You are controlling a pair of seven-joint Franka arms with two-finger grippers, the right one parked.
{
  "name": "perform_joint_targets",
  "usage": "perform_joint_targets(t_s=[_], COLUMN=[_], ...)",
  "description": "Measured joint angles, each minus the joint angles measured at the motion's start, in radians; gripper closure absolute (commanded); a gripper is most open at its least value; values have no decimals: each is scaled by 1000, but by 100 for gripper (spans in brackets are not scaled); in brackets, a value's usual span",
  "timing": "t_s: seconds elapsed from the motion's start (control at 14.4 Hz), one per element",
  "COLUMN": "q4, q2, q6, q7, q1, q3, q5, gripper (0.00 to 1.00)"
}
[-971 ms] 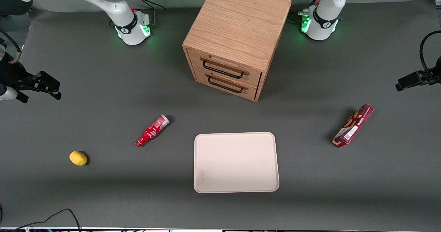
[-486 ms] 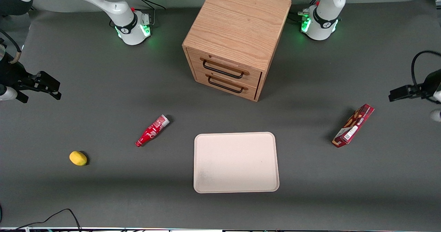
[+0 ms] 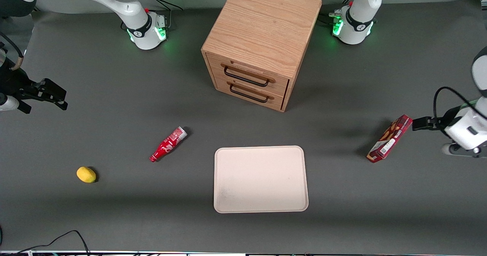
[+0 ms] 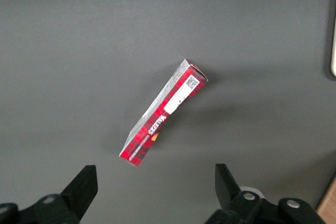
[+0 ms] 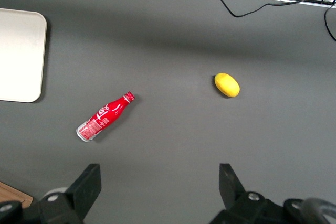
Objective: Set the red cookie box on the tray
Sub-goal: 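Move the open left gripper down over the red tartan cookie box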
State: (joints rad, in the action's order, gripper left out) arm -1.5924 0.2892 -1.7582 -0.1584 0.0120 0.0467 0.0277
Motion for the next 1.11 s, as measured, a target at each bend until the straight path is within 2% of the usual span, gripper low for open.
perform_joint_targets(t_s=[0.62, 1.11], q4=[-271, -412], q2=[2, 18], q6=[-342, -557], q7=[-165, -284], q1=[0, 13], q3=[-1, -1], q5=[-1, -10], gripper=[0, 0])
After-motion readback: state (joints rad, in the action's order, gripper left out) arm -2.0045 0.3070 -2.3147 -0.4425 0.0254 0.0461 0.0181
